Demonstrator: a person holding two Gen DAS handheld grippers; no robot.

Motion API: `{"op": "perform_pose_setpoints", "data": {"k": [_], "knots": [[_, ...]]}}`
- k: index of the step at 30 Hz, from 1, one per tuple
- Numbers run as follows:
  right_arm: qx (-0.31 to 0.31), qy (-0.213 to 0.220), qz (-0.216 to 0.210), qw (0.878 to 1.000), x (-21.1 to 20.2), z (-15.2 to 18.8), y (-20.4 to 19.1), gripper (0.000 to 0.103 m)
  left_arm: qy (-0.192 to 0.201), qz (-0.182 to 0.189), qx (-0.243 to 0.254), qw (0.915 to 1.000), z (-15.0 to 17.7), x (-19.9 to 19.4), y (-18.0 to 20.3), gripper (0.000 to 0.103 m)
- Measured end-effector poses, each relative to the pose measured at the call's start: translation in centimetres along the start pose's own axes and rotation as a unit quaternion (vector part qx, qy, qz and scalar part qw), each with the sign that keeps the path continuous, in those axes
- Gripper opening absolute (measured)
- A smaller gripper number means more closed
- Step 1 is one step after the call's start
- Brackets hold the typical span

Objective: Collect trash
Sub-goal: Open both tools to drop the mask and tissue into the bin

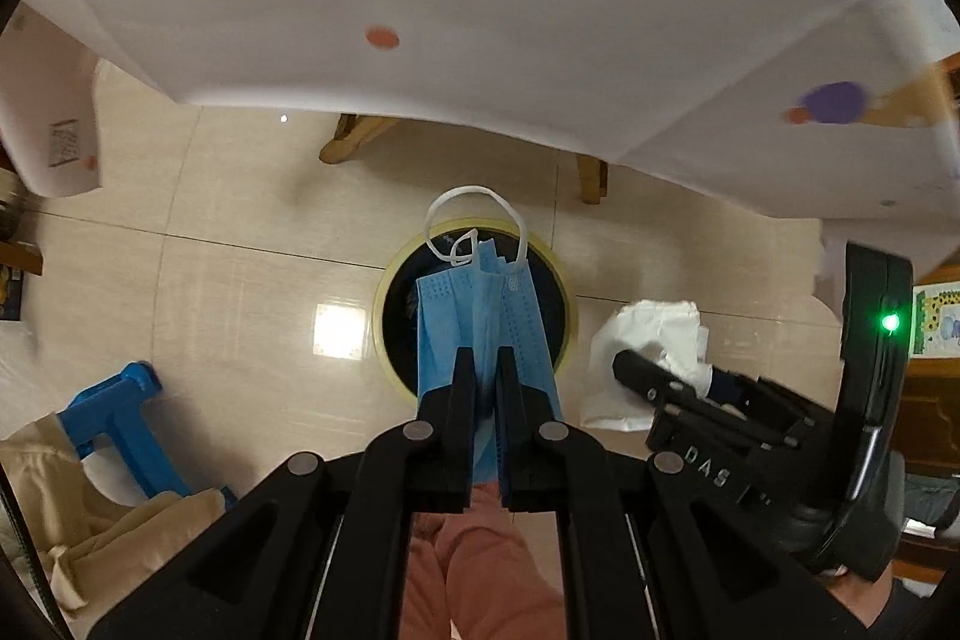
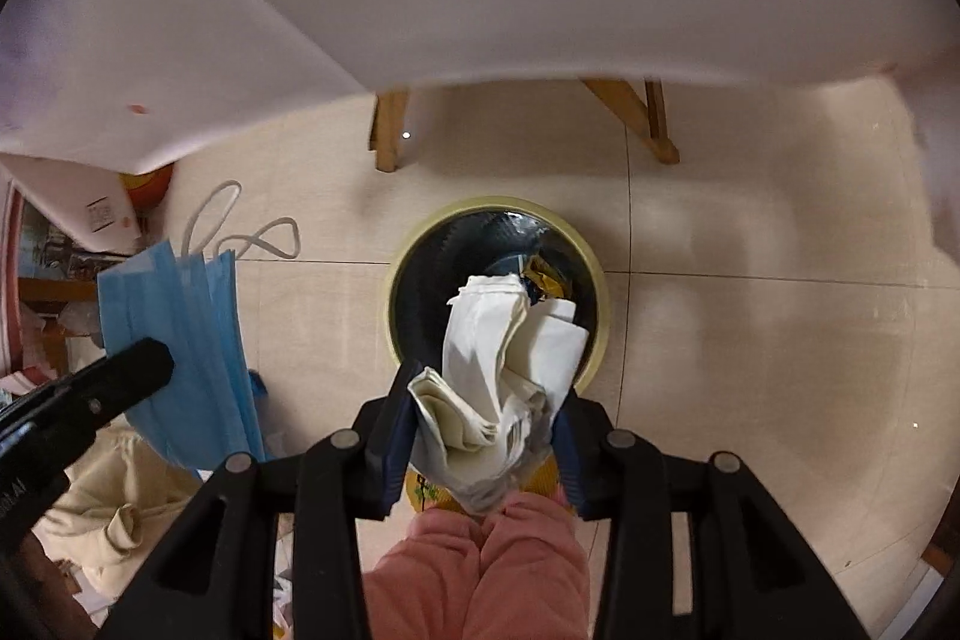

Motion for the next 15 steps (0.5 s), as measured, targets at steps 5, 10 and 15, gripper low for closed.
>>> {"op": "perform_pose_setpoints", "data": {"k": [5, 10, 15], "knots": [[0.013, -0.013, 0.002, 1.0, 4.2, -0.3, 0.6, 0.047, -0.008, 0.002, -0.006, 0.9999, -0.8, 4.0, -0.4, 0.01], [0.016, -0.023, 0.0, 1.0, 6.8, -0.8, 1.4, 0.059, -0.021, -0.006, -0.012, 0.9997, -0.6, 7.1, -0.8, 0.036], [0.003, -0.03, 0.013, 0.999, 7.8, -1.2, 1.3, 0.064, -0.019, -0.026, -0.003, 0.9995, -0.4, 7.9, -1.4, 0.045]]}}
Point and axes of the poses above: each gripper's, at about its wrist camera, not at the fingertips, and x roughly the way its jaws point, y to its right, z to its underside, the point moved 5 cm from there along x, roughly the way its jaws point, and after that the axes turned 14 degrees about -x, right-handed, at the moved point
